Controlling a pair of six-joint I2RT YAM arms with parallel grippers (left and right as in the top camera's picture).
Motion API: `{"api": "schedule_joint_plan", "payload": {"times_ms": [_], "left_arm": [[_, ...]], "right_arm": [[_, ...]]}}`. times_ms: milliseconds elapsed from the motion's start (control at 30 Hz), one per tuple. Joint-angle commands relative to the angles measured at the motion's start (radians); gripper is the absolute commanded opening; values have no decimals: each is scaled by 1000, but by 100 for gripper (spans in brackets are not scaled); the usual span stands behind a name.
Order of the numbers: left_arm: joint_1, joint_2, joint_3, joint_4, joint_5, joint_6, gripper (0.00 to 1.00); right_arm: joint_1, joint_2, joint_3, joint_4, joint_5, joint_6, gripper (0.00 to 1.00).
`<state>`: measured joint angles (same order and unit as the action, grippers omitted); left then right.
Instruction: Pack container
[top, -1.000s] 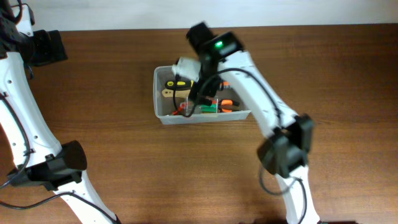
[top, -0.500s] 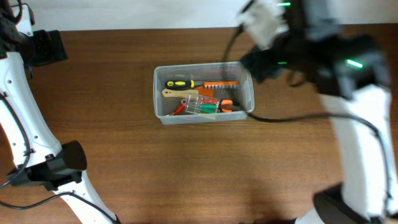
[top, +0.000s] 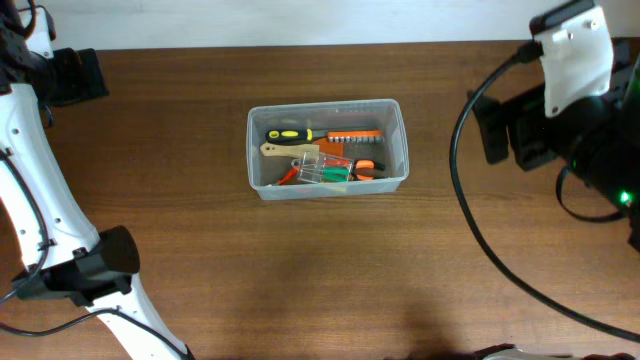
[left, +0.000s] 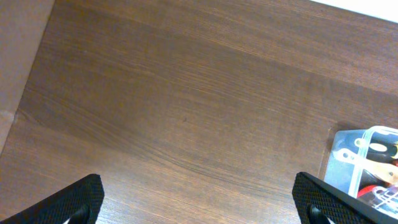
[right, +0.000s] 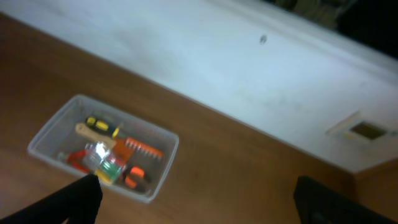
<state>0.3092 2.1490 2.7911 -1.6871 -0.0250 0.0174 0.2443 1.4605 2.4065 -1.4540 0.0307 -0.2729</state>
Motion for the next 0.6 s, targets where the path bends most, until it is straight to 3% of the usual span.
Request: {"api": "schedule_joint_plan", "payload": {"times_ms": [0, 167, 367, 567], "left_arm": [[3, -11, 4, 0, 11, -10, 99], [3, -11, 4, 0, 11, -10, 99], [3, -11, 4, 0, 11, -10, 99], [3, -11, 4, 0, 11, -10, 99]], "right_arm": [[-4, -3, 8, -6, 50, 21, 99], [-5, -60, 8, 27, 154, 62, 99], [-5, -195, 6, -12, 214, 371, 99], [-109, -368, -120, -10, 212, 359, 99]]}}
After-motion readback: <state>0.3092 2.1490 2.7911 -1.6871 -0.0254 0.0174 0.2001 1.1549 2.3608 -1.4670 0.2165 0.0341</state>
